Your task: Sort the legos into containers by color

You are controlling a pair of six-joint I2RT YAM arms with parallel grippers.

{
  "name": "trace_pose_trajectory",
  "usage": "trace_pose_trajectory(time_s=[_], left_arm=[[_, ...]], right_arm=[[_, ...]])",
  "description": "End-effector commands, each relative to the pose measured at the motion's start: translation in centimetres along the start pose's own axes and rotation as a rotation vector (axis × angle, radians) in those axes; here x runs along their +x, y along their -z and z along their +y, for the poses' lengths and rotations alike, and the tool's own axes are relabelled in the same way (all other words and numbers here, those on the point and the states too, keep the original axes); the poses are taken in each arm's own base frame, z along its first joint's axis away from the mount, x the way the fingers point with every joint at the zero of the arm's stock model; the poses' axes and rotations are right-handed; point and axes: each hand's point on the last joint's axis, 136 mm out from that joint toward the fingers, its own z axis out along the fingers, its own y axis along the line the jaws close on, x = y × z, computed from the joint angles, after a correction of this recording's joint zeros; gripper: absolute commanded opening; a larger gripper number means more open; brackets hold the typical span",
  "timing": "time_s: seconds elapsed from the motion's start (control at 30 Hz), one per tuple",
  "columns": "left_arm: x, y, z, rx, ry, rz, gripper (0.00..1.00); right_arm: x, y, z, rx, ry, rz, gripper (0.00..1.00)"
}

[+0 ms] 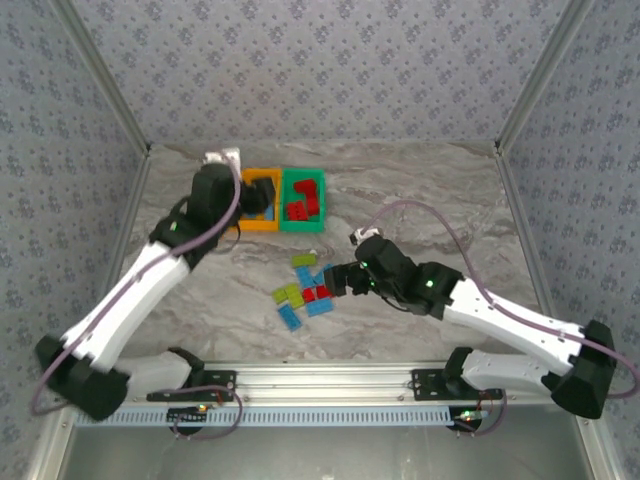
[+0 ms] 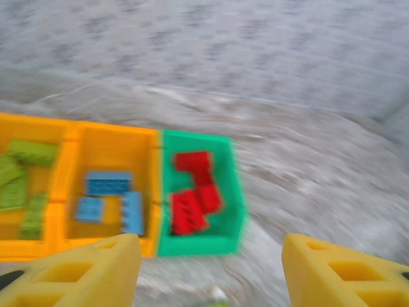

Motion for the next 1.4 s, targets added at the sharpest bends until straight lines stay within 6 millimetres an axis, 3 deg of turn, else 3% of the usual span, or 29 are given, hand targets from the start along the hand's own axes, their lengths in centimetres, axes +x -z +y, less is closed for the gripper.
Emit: trace_pose_trajectory(time_s=[0.0, 0.1, 0.17, 0.27, 0.4, 0.6, 0.73, 0.8, 0.9, 1.17, 1.37], left_arm=[[4.6, 4.0, -2.7, 0.135, -0.245, 0.079, 0.6], [9.3, 8.1, -4.6, 0.311, -0.446, 0.176, 0.69], [12.0, 10.1, -4.8, 0.423, -0.525, 0.235, 0.73], [16.2, 12.3, -4.3, 0.579, -0.661, 0.305, 0.78], [19.6, 13.1, -3.7, 0.711, -0.854, 0.265, 0.81], [24.0, 12.4, -3.1, 0.812, -0.964, 0.337, 0.87], [25.2, 11.7, -2.4, 0.791, -0.976, 0.391, 0.94], [25.6, 11.6, -2.3, 0.791, -0.968, 0.399, 0.99], [25.6, 11.7, -2.2, 0.791, -0.969, 0.394, 0.99], [25.2, 11.4, -2.3, 0.782, -0.981, 0.353, 0.99], [24.7, 11.4, -2.4, 0.772, -0.987, 0.323, 0.99]], right_arm=[[1.5, -2.3, -1.2, 0.065, -0.038, 0.088, 1.0], [2.3, -4.5, -1.1, 0.081, -0.044, 0.15, 1.0], [2.6, -5.9, -1.1, 0.091, -0.055, 0.189, 1.0], [2.9, -7.9, -2.3, 0.16, -0.228, 0.23, 0.97], [2.7, -10.3, -1.2, 0.16, -0.348, 0.253, 0.94], [2.6, -13.0, -2.2, 0.267, -0.491, 0.239, 0.98], [3.3, -15.0, -2.1, 0.296, -0.528, 0.268, 0.93], [2.3, -15.9, -1.5, 0.287, -0.546, 0.258, 0.89], [2.5, -17.1, -1.5, 0.301, -0.545, 0.272, 0.84], [4.2, -17.7, -3.3, 0.413, -0.572, 0.293, 0.57], [4.1, -17.6, -4.0, 0.445, -0.581, 0.274, 0.48]])
